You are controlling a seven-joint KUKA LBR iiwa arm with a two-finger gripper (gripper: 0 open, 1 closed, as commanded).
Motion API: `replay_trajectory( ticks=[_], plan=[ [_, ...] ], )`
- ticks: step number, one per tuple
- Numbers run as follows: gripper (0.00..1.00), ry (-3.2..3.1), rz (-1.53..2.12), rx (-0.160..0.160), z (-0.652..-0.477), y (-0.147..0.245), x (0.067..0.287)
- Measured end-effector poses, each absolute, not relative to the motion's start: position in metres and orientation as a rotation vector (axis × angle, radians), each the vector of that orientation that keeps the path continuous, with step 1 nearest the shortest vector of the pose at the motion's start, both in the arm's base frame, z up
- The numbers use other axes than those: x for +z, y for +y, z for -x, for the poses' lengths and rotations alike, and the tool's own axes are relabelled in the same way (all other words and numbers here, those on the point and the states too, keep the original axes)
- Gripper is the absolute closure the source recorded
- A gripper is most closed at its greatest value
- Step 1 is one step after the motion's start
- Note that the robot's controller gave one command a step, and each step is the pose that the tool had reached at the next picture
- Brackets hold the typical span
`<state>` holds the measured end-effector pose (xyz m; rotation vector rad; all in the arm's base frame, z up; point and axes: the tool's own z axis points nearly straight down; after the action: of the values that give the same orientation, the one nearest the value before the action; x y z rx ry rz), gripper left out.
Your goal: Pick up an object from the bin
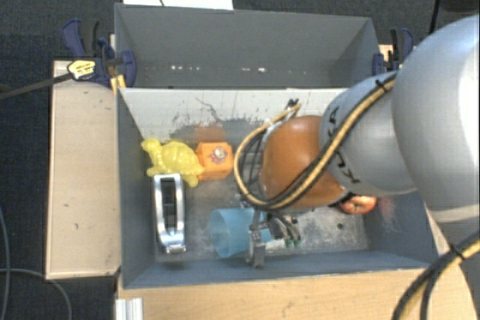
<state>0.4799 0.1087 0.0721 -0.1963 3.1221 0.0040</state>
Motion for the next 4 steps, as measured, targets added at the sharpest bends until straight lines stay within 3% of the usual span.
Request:
replay_trajectory(
  ticks=[4],
  plan=[
    [1.00, 3.135, 0.193, 0.001, -0.478, 0.108, 0.086]
  ],
)
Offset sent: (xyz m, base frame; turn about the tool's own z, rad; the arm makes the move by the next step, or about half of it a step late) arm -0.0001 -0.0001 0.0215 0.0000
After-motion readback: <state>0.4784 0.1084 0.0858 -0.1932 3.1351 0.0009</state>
